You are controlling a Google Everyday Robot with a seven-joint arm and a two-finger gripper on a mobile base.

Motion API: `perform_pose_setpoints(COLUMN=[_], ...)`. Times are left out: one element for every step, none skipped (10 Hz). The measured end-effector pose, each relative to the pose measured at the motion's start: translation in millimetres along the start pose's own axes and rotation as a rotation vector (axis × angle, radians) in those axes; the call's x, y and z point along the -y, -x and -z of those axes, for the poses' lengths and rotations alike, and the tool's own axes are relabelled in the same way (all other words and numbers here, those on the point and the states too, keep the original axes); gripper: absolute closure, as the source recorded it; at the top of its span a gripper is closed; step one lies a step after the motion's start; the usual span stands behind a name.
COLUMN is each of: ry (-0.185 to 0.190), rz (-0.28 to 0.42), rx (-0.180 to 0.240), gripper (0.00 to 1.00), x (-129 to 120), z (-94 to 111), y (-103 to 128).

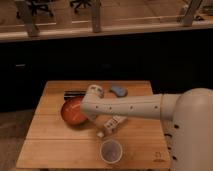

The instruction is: Drag the ceramic bowl in a circle

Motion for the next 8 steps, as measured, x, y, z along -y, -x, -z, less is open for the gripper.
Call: perform_pose_setpoints(ry=[0.001,0.0,-0.001,-0.001,-0.001,0.0,0.0,-0.001], rz=[0.002,0.004,0.005,0.006,0.008,0.01,0.013,0.014], rx=[-0.002,-0.002,-0.002,-0.004,-0.005,-0.007,-0.009,-0.009], gripper=[0.95,0.95,0.95,0.95,0.95,0.95,0.95,0.95], x=[-0.2,-0.7,-0.9,-1.2,-1.5,-1.7,-1.5,-0.3], z=[0.1,-0.2,0.0,0.3,0.2,0.1,-0.2,-0.1], y=[0.0,0.8,0.6,0.1,0.3,0.3,0.9,1.1])
